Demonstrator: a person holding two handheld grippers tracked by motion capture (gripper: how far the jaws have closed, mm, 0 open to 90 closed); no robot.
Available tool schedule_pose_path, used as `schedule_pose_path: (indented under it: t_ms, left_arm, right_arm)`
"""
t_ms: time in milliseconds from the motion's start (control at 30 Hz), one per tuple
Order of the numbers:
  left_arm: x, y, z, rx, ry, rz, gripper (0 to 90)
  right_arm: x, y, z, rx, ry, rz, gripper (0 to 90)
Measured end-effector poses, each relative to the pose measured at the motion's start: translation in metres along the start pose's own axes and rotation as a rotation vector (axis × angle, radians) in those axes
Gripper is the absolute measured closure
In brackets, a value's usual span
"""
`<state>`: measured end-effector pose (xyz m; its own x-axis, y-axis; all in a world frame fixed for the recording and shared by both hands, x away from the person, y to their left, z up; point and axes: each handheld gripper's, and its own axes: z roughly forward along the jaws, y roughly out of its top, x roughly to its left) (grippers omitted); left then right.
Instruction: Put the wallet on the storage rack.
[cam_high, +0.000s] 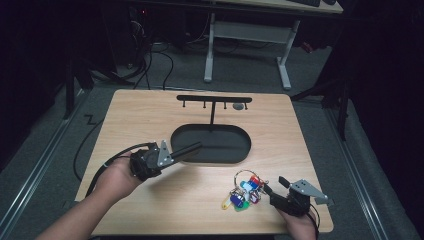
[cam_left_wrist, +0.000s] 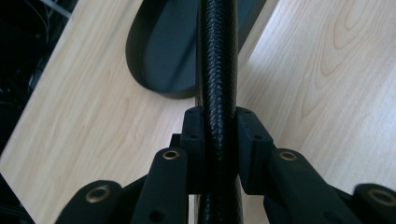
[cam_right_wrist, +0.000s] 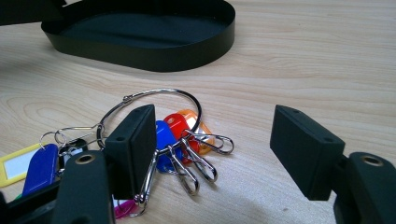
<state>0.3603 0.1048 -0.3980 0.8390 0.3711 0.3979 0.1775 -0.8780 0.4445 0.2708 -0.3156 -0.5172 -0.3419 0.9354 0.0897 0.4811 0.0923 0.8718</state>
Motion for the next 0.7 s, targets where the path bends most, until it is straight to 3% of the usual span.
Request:
schedule_pose_path:
  t_ms: [367, 700]
  left_arm:
    - [0.002, 0.036, 0.019, -0.023, 0.031, 0.107, 75.5]
    - [0.002, 0.055, 0.039, -0.039, 0.054, 0.168, 75.5]
  right_arm:
    - [-0.001, 0.000, 0.000, 0.001, 0.005, 0.005, 31.8]
    - [-0.002, -0.001, 0.000, -0.002, 0.009, 0.009, 31.8]
